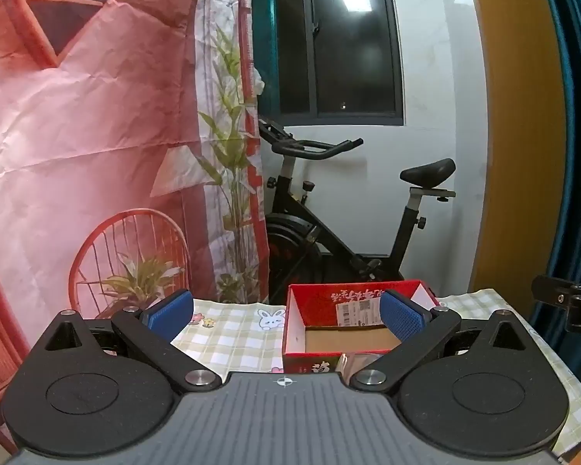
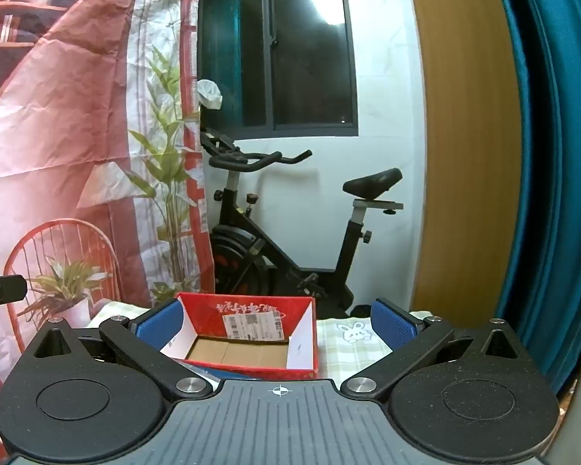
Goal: Organize soft objects
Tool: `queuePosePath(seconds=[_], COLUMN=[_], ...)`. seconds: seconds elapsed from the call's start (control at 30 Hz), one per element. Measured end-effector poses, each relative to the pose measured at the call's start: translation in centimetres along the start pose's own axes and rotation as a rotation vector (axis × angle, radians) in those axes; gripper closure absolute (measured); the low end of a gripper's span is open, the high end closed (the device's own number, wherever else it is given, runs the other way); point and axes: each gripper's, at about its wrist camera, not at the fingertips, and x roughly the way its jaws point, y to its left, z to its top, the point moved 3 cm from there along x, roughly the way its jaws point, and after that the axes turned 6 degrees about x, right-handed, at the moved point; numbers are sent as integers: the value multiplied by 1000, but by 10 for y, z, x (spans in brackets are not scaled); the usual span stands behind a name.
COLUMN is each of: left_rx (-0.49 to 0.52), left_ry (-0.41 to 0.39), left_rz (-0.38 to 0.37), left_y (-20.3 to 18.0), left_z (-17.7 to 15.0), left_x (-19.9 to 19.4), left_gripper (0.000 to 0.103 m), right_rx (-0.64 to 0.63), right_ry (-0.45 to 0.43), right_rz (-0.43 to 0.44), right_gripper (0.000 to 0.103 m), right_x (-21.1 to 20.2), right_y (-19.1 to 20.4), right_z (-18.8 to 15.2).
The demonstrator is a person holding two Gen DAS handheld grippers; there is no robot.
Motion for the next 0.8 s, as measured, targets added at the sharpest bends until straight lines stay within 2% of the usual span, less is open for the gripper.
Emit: queuePosePath(seconds=[0.33,0.4,0.8], left_rx=[-9,0,5], left_ry=[-8,16,12], left_rz=[7,27,31], left_y=[16,3,1], left_z=[-11,-1,0], left_x=[-9,0,0], left_gripper=[0,0,0], right_rx=[8,8,10], right_ry=[-4,-4,-4], right_rz=[5,4,5], right_gripper=[0,0,0], right_x=[0,0,0], right_y=[-1,-1,-1], right_z=[0,0,1])
